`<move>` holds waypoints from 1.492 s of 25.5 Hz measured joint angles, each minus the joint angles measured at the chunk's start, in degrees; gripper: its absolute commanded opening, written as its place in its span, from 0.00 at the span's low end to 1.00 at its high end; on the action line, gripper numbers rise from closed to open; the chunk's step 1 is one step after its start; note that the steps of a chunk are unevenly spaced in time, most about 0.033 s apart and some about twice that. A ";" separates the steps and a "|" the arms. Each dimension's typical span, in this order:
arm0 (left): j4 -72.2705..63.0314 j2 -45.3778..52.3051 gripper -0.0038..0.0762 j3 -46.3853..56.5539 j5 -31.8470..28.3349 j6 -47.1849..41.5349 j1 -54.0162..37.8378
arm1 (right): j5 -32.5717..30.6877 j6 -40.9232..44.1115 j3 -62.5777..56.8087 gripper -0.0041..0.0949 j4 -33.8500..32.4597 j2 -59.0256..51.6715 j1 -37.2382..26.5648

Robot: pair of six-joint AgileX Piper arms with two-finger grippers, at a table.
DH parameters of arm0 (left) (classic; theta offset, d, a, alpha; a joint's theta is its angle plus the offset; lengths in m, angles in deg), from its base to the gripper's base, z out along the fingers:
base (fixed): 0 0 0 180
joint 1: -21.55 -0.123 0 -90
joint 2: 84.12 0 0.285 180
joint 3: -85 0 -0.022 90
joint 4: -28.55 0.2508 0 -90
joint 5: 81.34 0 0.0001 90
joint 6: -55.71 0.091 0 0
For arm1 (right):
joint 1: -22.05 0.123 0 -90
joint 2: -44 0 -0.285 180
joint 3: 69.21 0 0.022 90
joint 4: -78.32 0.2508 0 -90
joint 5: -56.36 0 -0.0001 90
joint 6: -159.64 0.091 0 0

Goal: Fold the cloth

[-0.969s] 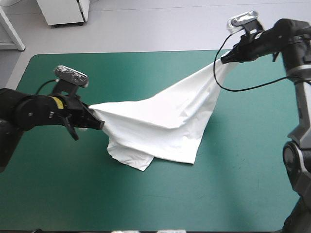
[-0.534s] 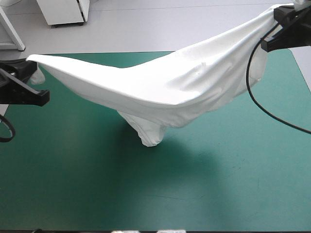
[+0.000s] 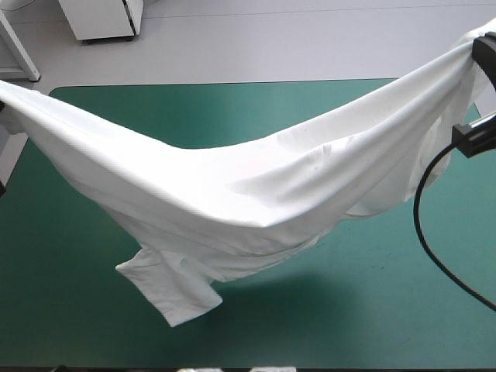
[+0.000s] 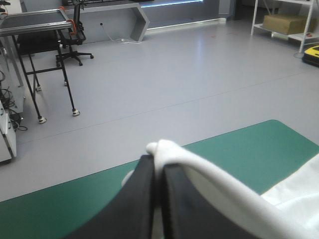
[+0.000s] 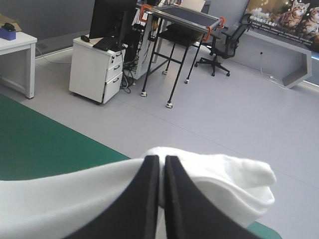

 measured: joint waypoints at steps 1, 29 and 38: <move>-0.82 0.05 0.04 0.45 0.00 -0.22 0.00 | -0.74 0.28 -1.67 0.03 0.12 -0.73 0.00; 13.60 -42.79 0.04 15.89 -16.85 -4.75 -4.27 | 13.81 -3.15 -12.92 0.03 -7.77 47.20 3.39; 9.15 -52.61 0.04 15.95 -18.36 -0.24 -8.67 | 14.78 -4.10 -8.80 0.03 -7.77 56.11 3.42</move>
